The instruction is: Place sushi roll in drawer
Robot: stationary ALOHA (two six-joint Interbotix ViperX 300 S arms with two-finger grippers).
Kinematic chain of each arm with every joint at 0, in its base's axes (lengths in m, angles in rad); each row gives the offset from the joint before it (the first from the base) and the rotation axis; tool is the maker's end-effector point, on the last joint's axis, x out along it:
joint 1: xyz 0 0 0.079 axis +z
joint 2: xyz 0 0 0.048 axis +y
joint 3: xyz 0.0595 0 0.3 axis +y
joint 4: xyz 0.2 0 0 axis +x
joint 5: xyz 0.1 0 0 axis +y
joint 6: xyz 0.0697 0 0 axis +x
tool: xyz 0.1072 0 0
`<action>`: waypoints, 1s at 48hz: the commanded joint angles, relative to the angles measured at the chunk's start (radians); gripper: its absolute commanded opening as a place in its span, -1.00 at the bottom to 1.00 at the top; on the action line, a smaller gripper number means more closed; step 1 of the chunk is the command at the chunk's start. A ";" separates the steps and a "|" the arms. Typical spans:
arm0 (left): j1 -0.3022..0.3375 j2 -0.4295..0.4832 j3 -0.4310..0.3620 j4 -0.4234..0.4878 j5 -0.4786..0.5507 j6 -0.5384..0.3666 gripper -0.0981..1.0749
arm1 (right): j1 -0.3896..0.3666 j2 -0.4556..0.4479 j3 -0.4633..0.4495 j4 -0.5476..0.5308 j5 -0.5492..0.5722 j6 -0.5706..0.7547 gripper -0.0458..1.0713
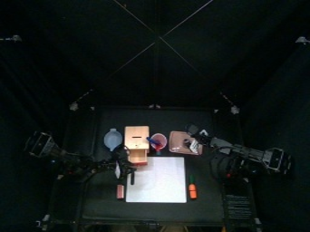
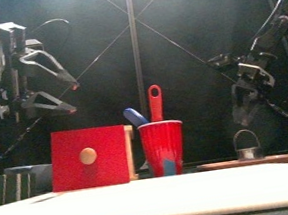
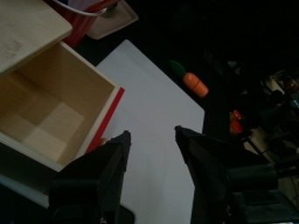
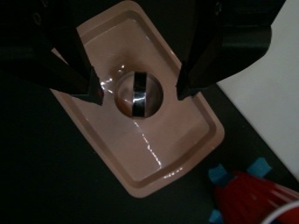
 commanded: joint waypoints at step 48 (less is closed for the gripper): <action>0.164 -0.314 0.137 -0.379 0.344 0.153 0.61 | 0.063 -0.032 0.029 0.052 -0.020 0.000 0.83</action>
